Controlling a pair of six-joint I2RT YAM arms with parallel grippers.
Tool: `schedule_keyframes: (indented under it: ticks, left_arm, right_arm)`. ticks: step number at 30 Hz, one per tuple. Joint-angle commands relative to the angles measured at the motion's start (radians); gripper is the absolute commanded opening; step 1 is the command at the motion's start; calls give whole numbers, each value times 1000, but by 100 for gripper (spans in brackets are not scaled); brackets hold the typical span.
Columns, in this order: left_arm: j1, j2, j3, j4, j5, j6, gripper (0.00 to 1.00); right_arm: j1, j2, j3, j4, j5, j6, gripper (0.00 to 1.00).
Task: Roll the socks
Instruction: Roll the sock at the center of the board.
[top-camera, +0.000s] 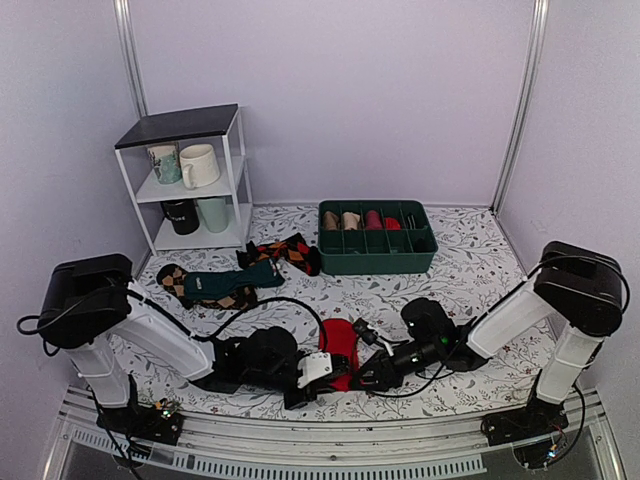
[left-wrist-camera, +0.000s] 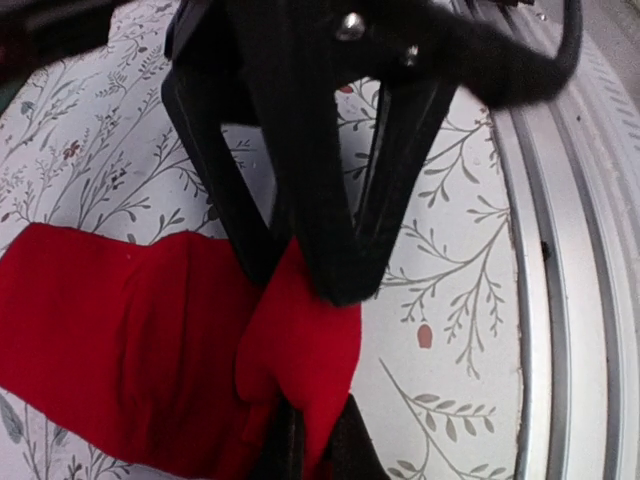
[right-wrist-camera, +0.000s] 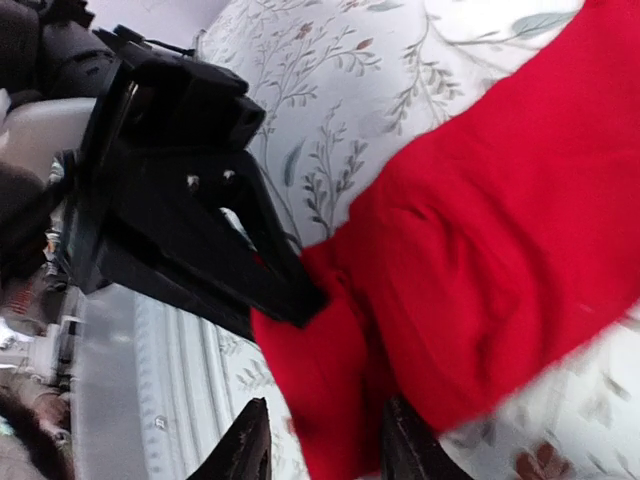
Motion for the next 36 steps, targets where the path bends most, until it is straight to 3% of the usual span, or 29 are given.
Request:
schedule_keyframes:
  ticks: [1,7,11,16,23,36]
  left_arm:
    - [43,47,3,-177,181,-120,0]
    - [75,99,32,-237,238,-167,0]
    - [89,125,46,-263,257,-177,0]
    - [94,126,47,-276,263,-180,0]
    - [99,138,54,-277,273,-176,0]
    - [101,140,51,-277,276,-174,0]
  right_arm:
    - [-8,-145,-105,-30,269,-108,43]
    - [119,-263,-279,314,434,-386,48]
    - [231,-190,-258,364,565,-557,48]
    - [296,-151,-265,461,667,-628,48]
    - [325,-110,-224,371,660,-703,47]
    - [324,2,-183,344,661,-637,37]
